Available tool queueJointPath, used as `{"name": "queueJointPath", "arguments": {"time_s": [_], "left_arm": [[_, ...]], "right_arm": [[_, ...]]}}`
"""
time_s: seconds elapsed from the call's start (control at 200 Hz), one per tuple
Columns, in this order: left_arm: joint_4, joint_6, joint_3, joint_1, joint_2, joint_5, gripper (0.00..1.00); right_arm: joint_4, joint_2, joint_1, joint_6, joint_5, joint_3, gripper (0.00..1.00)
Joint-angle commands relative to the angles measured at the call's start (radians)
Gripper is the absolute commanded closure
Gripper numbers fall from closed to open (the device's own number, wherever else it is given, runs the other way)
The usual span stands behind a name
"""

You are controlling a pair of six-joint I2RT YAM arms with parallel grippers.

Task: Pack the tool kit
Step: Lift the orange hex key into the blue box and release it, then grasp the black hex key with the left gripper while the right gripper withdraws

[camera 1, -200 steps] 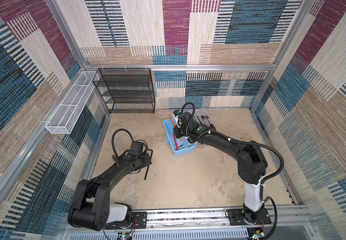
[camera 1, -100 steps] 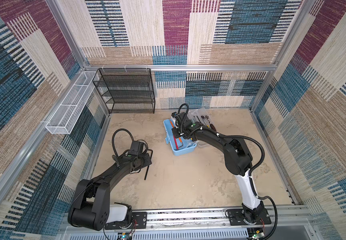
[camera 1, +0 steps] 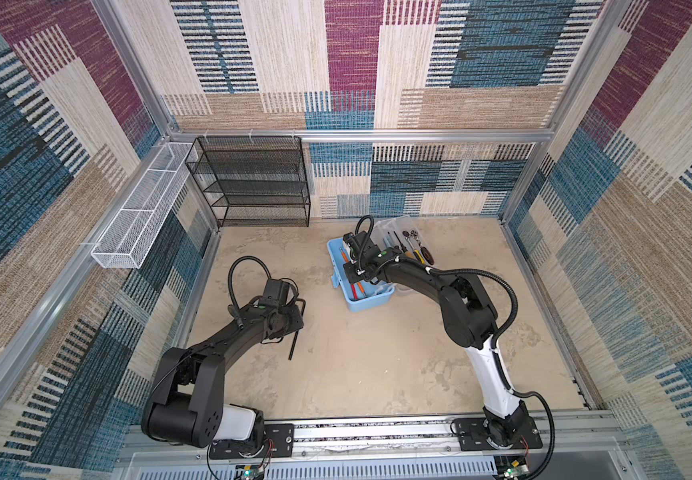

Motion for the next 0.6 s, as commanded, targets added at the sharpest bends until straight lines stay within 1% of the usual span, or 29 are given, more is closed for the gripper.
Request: {"name": "queueJointPath", "arguments": {"time_s": [0.0,0.045,0.105,0.316,0.411,0.531,0.596], "left_arm": [[-0.003,0.047,0.022,-0.004,0.031,-0.018,0.63],[-0.003,0.049,0.028,-0.006,0.043,-0.024,0.64],[-0.003,0.052,0.034,-0.010,0.060,-0.027,0.66],[-0.021,0.063,0.064,-0.042,0.111,-0.053,0.68],[-0.033,0.067,0.078,-0.056,0.128,-0.069,0.68],[-0.052,0.073,0.102,-0.078,0.149,-0.094,0.71],[-0.065,0.078,0.113,-0.088,0.163,-0.108,0.75]], "right_arm": [[0.011,-0.007,-0.002,0.018,-0.009,0.001,0.82],[0.014,-0.013,-0.002,0.020,-0.012,0.000,0.80],[0.017,-0.022,-0.003,0.025,-0.016,0.000,0.73],[0.026,-0.059,-0.003,0.043,-0.041,0.000,0.64],[0.029,-0.081,-0.002,0.050,-0.047,0.000,0.61],[0.038,-0.111,-0.002,0.053,-0.059,0.000,0.58],[0.044,-0.130,-0.001,0.055,-0.062,-0.005,0.57]]}}
